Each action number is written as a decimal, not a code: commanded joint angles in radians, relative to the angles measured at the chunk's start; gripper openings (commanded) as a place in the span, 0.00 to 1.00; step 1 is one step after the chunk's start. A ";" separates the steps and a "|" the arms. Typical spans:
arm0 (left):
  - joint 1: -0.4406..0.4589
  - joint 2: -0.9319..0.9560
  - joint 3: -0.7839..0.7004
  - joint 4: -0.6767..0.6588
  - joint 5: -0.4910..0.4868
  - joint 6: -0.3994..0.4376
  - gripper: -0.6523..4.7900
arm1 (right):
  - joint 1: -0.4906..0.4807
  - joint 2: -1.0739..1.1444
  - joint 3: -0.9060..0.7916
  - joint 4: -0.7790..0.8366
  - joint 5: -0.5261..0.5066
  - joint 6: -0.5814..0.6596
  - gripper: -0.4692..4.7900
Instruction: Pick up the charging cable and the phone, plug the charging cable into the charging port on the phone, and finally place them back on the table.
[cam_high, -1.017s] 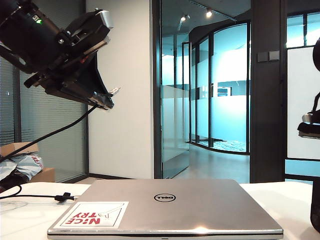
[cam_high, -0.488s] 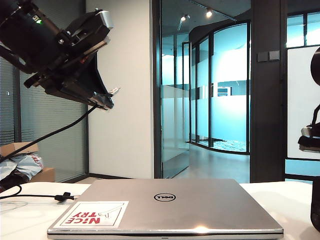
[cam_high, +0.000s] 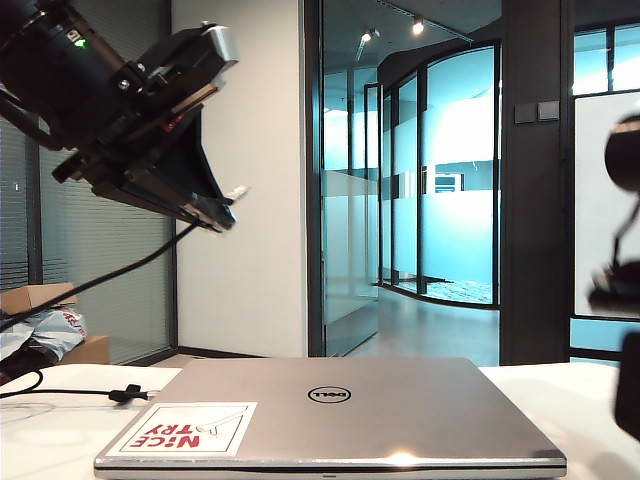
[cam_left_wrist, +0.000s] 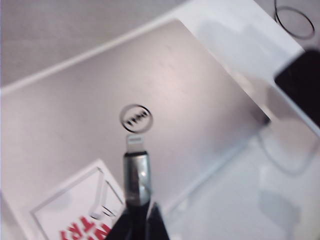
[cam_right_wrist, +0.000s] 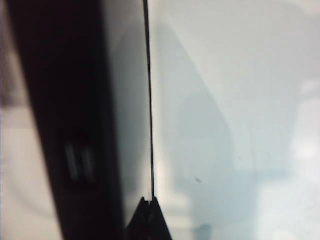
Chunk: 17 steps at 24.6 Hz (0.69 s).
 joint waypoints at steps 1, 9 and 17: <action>-0.065 -0.002 -0.010 -0.006 0.006 -0.051 0.11 | 0.000 -0.052 0.051 0.061 -0.140 0.008 0.07; -0.191 0.073 -0.041 -0.007 0.011 -0.313 0.11 | -0.001 -0.071 0.020 0.549 -0.543 0.303 0.08; -0.321 0.150 -0.040 0.094 0.026 -0.505 0.11 | 0.003 -0.042 -0.091 1.047 -0.689 0.694 0.08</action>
